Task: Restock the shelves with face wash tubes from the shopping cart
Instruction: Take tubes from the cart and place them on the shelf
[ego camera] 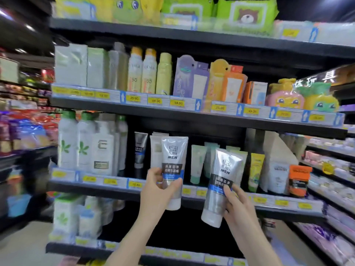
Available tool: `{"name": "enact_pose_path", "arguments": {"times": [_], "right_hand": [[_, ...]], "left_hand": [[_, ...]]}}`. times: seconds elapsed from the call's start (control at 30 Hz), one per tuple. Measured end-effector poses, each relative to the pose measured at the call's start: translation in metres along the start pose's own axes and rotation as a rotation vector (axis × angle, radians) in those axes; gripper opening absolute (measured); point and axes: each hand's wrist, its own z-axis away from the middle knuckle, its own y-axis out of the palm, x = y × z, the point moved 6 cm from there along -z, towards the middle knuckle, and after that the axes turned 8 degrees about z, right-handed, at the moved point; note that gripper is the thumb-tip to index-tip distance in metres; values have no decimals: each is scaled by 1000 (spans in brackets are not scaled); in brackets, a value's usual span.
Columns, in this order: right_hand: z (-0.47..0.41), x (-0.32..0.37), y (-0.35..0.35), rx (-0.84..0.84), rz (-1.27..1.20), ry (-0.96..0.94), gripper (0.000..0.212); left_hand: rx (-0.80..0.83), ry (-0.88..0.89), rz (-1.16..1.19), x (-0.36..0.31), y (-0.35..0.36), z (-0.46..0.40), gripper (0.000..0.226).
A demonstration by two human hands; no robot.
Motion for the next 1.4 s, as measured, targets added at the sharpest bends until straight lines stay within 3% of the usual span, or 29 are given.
{"name": "enact_pose_path", "arguments": {"times": [0.33,0.67,0.97,1.13,1.4], "right_hand": [[-62,-32,114,45,51,-9,7],[-104,-56,190,83,77,-92,14],[-131,-67,187,45,125,-99,17],[-142,-70,180,58,100,-88,14],[-145,-75,178,140,90,-100,18]], "left_hand": [[-53,26,-108,18,-90,-111,50],[55,116,-338,29,-111,-187,54],[60,103,-490,69,-88,-218,61],[20,28,-589,84,-89,-228,51],[26,-45,-586,98,-88,-242,53]]}}
